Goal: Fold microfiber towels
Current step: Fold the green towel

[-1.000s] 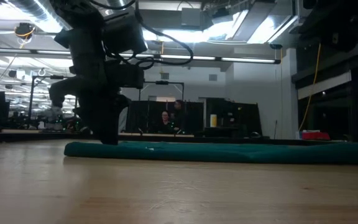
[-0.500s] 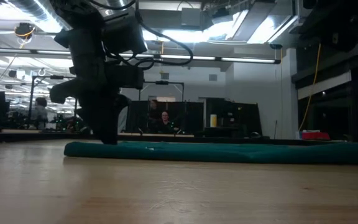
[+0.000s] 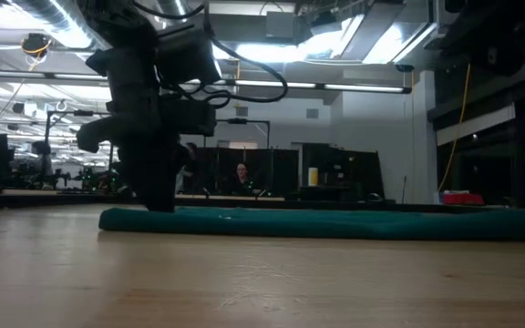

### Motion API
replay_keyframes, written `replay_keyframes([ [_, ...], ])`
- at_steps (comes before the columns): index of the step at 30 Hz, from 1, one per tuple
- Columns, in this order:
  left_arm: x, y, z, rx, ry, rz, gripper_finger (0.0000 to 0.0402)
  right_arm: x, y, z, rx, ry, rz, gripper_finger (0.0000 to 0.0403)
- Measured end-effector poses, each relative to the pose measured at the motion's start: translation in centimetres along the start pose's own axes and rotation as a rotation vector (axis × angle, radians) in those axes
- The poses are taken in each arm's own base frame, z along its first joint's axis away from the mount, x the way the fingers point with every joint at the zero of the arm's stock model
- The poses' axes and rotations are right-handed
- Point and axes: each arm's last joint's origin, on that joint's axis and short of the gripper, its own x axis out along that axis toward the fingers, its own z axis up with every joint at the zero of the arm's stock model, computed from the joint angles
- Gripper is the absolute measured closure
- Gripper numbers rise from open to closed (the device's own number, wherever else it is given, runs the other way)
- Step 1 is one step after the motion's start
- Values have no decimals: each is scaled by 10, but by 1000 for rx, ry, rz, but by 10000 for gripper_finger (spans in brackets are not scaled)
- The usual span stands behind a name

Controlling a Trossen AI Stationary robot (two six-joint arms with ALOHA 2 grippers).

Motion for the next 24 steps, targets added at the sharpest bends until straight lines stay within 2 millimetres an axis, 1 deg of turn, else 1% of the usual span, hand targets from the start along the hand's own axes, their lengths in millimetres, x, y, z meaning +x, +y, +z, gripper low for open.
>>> replay_keyframes([
  [4,1,0,0,-13,-5,5,340,0,1,-1,-6,12,9,359],
  [7,0,0,1,-37,-10,18,358,-1,2,-2,-9,16,15,363],
  [10,0,0,0,-59,-8,20,389,-1,2,-3,-9,12,15,364],
  [15,-1,-1,0,-108,-11,41,397,-2,3,-4,-1,7,15,364],
  [20,-15,-5,-1,-119,-7,48,398,-1,3,-4,1,-1,5,364],
  [21,-20,-8,1,-119,-14,44,398,-1,3,-4,1,-6,2,364],
  [24,-44,-20,12,-111,-126,12,399,2,4,-4,-1,-12,-17,364],
])
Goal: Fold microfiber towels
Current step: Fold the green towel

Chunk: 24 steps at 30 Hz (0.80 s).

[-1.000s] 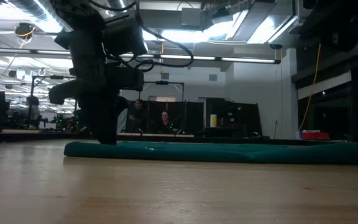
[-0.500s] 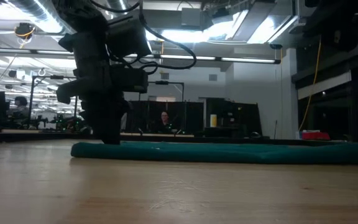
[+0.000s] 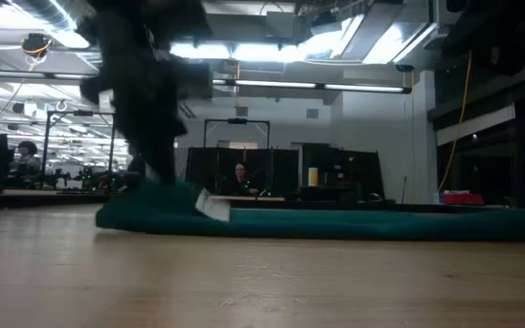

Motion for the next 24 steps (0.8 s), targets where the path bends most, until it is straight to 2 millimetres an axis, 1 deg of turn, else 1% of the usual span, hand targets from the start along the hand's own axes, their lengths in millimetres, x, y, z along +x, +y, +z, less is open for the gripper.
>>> replay_keyframes([
  [6,-28,-22,3,18,-90,-54,399,8,3,-2,-7,-4,-36,364],
  [9,-29,-37,-4,50,-61,-79,399,14,5,-3,-8,-2,-53,364],
  [11,-26,-43,-12,62,2,-50,399,17,8,-3,-5,-7,-46,364],
  [14,-13,-35,-25,30,124,45,399,21,11,-3,-9,-10,-42,364],
  [16,-6,-30,-29,10,144,39,399,22,12,-3,-8,-11,-37,364],
  [18,-2,-28,-28,3,130,9,399,23,14,-2,-3,-17,-27,364],
  [20,-2,-24,-28,-1,126,32,399,23,14,-2,-3,-14,-27,364],
  [22,-1,-21,-22,-16,81,41,399,24,15,-2,-1,-14,-20,364],
  [24,-4,-19,-18,-19,37,10,398,27,15,-3,-7,-5,-30,364],
])
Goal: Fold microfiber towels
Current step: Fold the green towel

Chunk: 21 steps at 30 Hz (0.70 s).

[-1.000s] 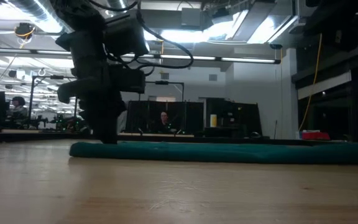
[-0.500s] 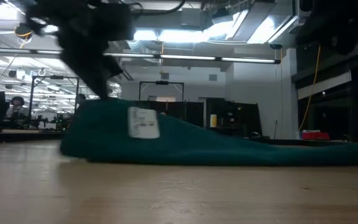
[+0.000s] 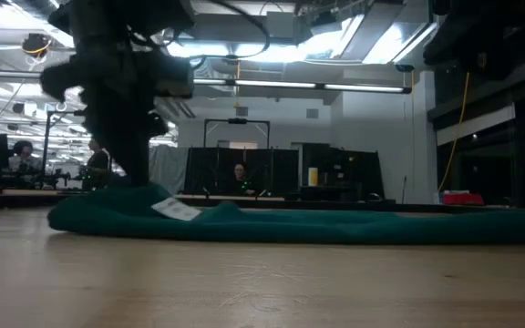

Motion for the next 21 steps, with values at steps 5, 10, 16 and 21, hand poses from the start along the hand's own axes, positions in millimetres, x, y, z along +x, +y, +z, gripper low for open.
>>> replay_keyframes([
  [5,0,-1,1,15,1,-42,391,7,2,-3,-20,16,-23,364],
  [10,-1,2,-2,34,38,-36,366,18,5,-8,-41,89,-29,364],
  [16,-9,9,-4,66,67,-16,343,45,8,-26,-34,195,39,364],
  [21,-10,18,2,58,33,-77,341,68,7,-34,5,180,111,341],
])
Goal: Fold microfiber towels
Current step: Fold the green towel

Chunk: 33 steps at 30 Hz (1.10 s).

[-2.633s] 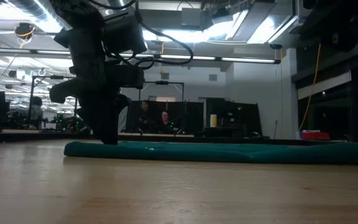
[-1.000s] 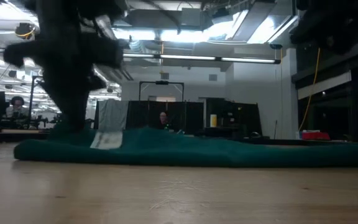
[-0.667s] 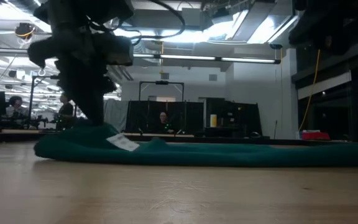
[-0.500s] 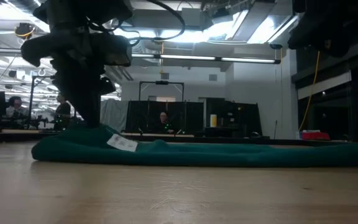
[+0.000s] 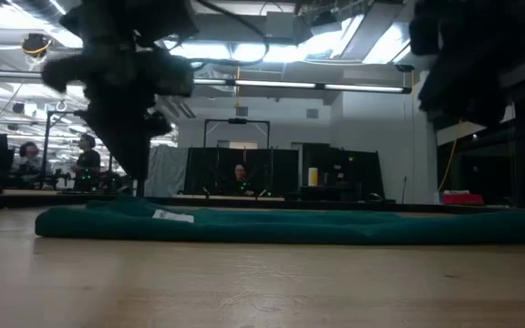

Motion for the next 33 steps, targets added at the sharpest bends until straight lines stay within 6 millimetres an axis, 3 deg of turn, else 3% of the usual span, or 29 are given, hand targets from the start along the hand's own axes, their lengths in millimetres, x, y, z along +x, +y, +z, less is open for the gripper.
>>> replay_keyframes([
  [4,0,4,4,27,-20,-138,341,5,-1,2,19,-5,8,307],
  [12,2,14,2,19,-8,-144,340,4,-2,3,36,-12,12,265],
  [20,15,18,-15,-35,34,-173,340,4,-1,3,32,-13,13,280],
  [33,16,16,-14,-54,-3,-213,340,4,-1,3,18,-15,14,297],
])
